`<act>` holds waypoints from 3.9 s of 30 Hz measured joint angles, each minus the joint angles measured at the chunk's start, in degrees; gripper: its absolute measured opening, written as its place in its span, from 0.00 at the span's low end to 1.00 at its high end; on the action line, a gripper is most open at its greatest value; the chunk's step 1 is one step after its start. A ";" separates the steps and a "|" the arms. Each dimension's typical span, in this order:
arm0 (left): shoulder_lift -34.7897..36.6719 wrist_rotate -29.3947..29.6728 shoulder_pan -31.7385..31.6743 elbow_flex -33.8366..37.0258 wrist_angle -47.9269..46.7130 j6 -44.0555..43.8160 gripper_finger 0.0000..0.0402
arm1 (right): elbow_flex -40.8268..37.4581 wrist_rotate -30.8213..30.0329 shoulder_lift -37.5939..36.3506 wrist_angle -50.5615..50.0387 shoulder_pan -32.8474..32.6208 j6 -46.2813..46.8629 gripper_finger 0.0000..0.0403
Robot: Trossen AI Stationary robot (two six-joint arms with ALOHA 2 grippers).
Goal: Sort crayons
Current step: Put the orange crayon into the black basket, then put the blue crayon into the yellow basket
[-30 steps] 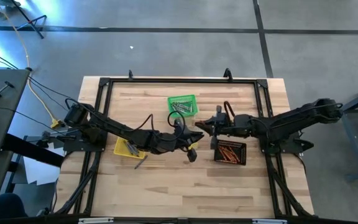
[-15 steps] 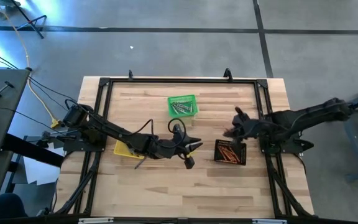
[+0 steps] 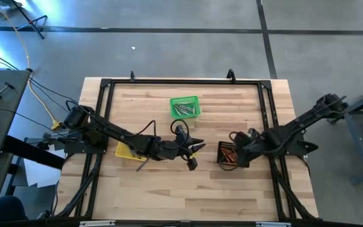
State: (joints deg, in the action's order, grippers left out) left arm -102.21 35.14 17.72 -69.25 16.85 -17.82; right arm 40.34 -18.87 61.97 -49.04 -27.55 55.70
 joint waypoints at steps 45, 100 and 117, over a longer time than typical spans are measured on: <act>3.13 -27.62 2.46 0.05 -37.00 -34.50 0.17 | 0.11 5.34 -1.07 5.66 0.94 -11.17 0.19; 0.46 -11.27 17.55 0.04 -64.71 -82.51 0.29 | 0.13 -4.73 -2.90 -2.99 0.94 -24.69 0.19; -2.10 -23.34 20.39 0.09 -82.03 -94.48 0.29 | 0.11 -7.50 -2.90 -3.47 0.94 -25.82 0.19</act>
State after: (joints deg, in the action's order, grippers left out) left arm -104.31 11.80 38.11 -69.17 -65.18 -112.30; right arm 40.45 -26.37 59.07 -52.51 -26.61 29.88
